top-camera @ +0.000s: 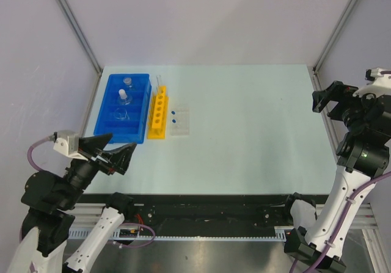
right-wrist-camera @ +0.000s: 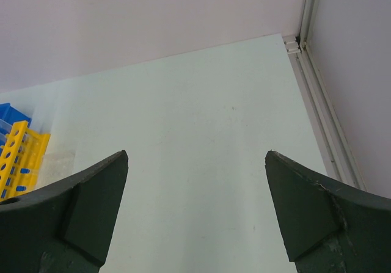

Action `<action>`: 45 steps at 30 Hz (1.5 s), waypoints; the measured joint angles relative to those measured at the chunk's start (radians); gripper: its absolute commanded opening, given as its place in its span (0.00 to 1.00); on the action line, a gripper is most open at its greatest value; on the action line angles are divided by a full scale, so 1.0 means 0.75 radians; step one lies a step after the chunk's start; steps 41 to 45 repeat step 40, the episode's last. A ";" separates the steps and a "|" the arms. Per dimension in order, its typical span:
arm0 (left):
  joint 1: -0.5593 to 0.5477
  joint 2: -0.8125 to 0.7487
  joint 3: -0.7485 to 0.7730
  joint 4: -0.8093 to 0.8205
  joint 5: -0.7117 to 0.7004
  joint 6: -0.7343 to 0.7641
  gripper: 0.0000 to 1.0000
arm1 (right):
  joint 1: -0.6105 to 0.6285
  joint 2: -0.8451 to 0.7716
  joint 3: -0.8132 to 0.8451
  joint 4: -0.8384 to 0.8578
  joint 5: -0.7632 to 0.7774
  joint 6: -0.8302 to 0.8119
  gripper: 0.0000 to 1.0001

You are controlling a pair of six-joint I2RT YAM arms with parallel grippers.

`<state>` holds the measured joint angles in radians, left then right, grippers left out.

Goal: Organize the chemistry lab equipment

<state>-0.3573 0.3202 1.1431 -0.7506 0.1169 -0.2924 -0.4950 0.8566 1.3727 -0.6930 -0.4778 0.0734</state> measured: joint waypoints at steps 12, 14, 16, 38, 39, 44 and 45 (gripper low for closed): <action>0.000 0.000 -0.001 0.001 0.003 -0.006 1.00 | 0.000 -0.023 -0.023 -0.020 0.002 -0.009 1.00; 0.000 0.000 -0.002 0.002 0.003 -0.006 1.00 | 0.000 -0.023 -0.024 -0.020 0.003 -0.009 1.00; 0.000 0.000 -0.004 0.004 0.003 -0.006 1.00 | 0.000 -0.022 -0.027 -0.020 0.003 -0.009 1.00; 0.000 0.003 -0.023 0.011 0.003 0.006 1.00 | 0.000 -0.024 -0.047 -0.032 0.004 -0.028 1.00; 0.000 0.003 -0.023 0.011 0.003 0.006 1.00 | 0.000 -0.024 -0.048 -0.032 0.004 -0.028 1.00; 0.000 0.003 -0.023 0.011 0.003 0.006 1.00 | 0.000 -0.024 -0.049 -0.033 0.004 -0.028 1.00; 0.000 0.003 -0.023 0.011 0.003 0.006 1.00 | 0.000 -0.024 -0.049 -0.033 0.004 -0.028 1.00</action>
